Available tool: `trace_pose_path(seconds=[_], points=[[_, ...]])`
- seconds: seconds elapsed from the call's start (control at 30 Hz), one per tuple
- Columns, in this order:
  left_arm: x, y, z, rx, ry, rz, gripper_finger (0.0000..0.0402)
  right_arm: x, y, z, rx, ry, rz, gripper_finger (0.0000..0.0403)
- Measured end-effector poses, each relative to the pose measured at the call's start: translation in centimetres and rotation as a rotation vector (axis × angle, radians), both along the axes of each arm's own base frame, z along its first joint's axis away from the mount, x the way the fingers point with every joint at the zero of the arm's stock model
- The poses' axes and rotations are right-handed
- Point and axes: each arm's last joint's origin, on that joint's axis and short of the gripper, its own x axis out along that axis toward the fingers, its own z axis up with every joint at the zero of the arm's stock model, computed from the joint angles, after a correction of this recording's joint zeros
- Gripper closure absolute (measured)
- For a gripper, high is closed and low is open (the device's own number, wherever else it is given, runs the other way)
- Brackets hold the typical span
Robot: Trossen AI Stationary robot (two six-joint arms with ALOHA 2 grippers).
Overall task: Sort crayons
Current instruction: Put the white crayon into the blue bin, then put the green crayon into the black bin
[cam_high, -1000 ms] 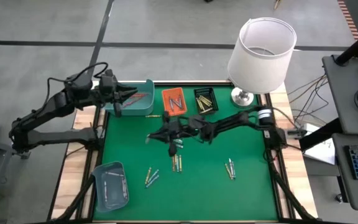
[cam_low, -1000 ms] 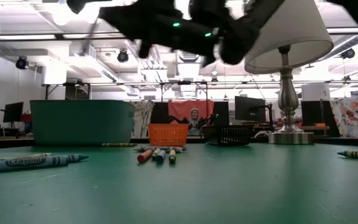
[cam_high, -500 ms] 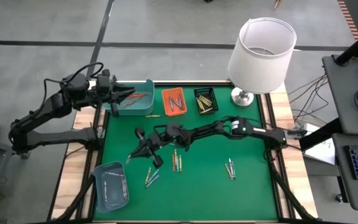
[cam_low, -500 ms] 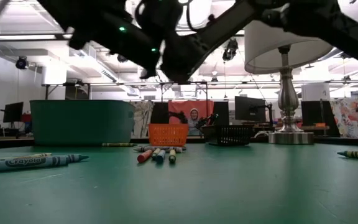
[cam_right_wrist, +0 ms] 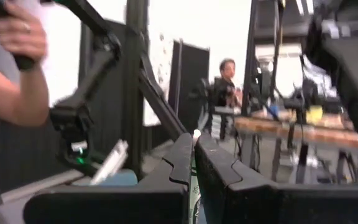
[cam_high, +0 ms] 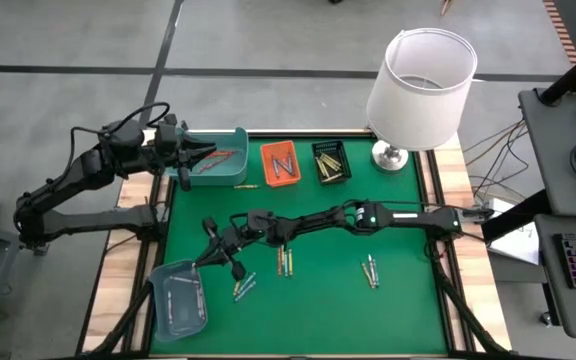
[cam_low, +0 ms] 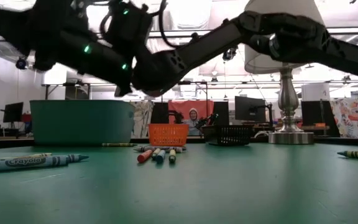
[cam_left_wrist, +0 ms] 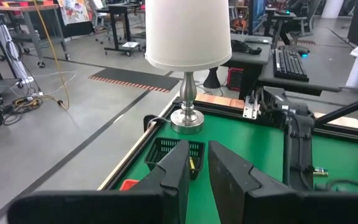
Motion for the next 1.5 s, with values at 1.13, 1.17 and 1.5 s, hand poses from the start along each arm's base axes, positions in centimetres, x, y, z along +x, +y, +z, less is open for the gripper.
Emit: trace_pose_path(seconds=[1.13, 1.17, 1.5], points=[[0.0, 0.0, -0.1, -0.001, 0.013, -0.001, 0.0358, 0.2, -3.0, 3.6, -0.009, 0.302, -0.192, 0.0262], [0.0, 0.0, -0.1, -0.001, 0.013, -0.001, 0.0358, -0.1, -3.3, 4.3, -0.037, 0.343, -0.2, 0.0263], [0.0, 0.0, -0.2, -0.004, 0.022, -0.002, 0.0358, -5.8, -4.7, 10.7, -0.406, 0.809, -0.345, 0.0283]])
